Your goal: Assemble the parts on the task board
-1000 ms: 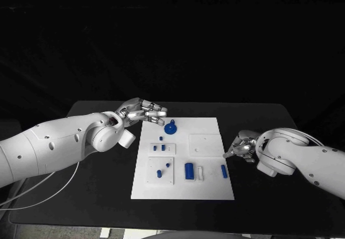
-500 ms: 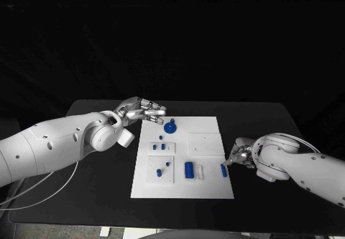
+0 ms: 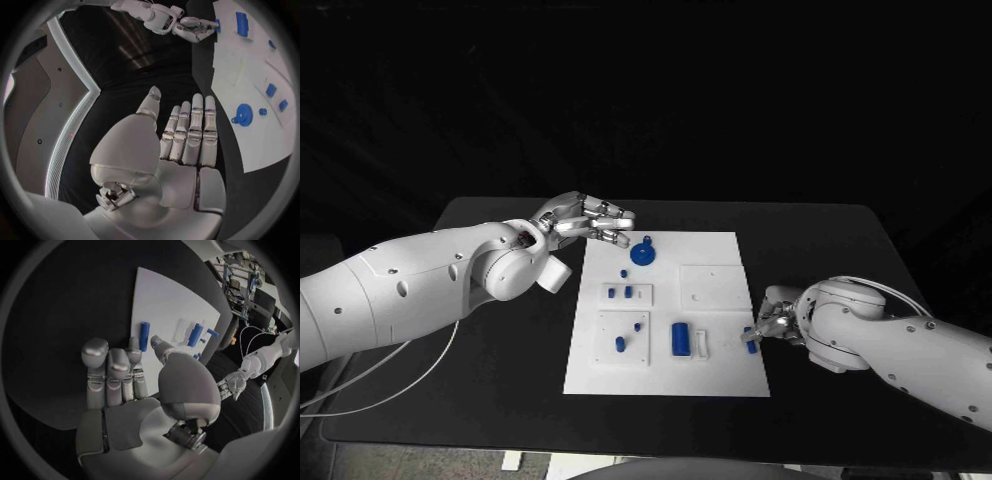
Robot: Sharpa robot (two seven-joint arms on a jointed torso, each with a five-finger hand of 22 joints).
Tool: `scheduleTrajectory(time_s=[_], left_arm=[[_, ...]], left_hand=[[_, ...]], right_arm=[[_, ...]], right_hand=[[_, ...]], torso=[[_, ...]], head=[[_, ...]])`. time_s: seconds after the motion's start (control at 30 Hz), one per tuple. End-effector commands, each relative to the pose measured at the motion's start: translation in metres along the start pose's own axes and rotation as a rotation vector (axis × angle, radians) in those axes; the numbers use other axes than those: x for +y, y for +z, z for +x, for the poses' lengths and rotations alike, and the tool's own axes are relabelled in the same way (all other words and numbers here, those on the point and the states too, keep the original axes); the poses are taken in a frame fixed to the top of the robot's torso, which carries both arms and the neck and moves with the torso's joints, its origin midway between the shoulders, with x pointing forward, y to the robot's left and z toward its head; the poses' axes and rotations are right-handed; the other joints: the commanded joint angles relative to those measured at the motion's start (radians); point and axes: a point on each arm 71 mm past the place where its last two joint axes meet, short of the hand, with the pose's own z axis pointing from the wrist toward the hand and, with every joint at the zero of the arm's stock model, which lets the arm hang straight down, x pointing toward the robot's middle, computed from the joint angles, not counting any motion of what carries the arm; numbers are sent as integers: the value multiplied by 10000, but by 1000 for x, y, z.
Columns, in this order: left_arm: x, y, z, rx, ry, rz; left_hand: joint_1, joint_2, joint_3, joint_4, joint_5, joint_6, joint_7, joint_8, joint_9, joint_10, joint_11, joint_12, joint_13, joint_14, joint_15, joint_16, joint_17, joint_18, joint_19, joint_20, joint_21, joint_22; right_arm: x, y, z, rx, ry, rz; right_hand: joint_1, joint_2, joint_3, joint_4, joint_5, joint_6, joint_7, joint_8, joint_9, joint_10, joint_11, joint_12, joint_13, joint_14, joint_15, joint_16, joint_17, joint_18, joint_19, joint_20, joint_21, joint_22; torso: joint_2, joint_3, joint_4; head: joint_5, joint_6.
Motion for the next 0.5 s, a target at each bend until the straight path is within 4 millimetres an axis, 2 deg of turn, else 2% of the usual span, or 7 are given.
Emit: scheduleTrajectory(time_s=[0.03, 0.07, 0.37, 0.47, 0.5], left_arm=[[-1, 0, 2, 103, -112, 61], [-1, 0, 2, 106, -113, 54], [0, 0, 2, 130, -116, 1], [0, 0, 2, 127, -114, -16], [0, 0, 2, 128, -114, -21]], left_hand=[[-64, 35, -45, -4, 18, -54, 41, 4, 0, -23, 6, -18, 11, -15, 31, -20, -5, 106, -18, -32, 68, -15], [-64, 35, -45, -4, 18, -54, 41, 4, 0, -23, 6, -18, 11, -15, 31, -20, -5, 106, -18, -32, 68, -15], [-72, 32, -49, 7, 15, -76, 45, 6, 1, -36, 10, -15, 13, -27, 36, -19, -5, 112, -22, -25, 75, -31], [-80, 31, -51, 19, 14, -94, 53, 6, 1, -48, 15, -15, 13, -34, 40, -19, -4, 115, -28, -20, 80, -46], [-80, 31, -51, 19, 14, -94, 53, 6, 1, -48, 15, -15, 13, -34, 40, -19, -4, 115, -28, -20, 80, -46]], right_arm=[[-1, 1, 3, 81, -421, 304], [0, 1, 4, 109, -449, 298], [2, 6, 16, 277, -796, 355], [3, 8, 18, 188, -913, 395], [3, 9, 19, 147, -955, 407]], right_hand=[[-47, -12, -16, 54, -58, -63, -38, 44, 65, 28, -42, -29, 16, 12, -50, -49, 22, -149, 562, -68, -24, 931], [-14, -5, -22, 81, -59, -89, -28, 42, 182, 26, -38, -50, 25, 11, -44, -64, 38, -149, 554, -59, -27, 929], [235, 110, 202, -213, -57, -141, -36, 29, 210, -30, -47, -160, -28, 16, -48, -84, 43, -154, 548, -63, -65, 924], [347, 219, 351, -425, -62, -354, 39, 21, 83, -116, -10, -323, -136, 11, -32, -108, 37, -147, 538, -57, -101, 916], [309, 235, 410, -547, -52, -406, 76, 37, -70, -118, 13, -324, -140, 15, -18, -110, 40, -136, 535, -40, -122, 911]], torso=[[1, 2, 0], [1, 2, 0], [1, 0, -5], [0, 2, -8], [0, 2, -6]], head=[[17, -27], [17, -27], [29, -62], [38, -62], [47, -65]])
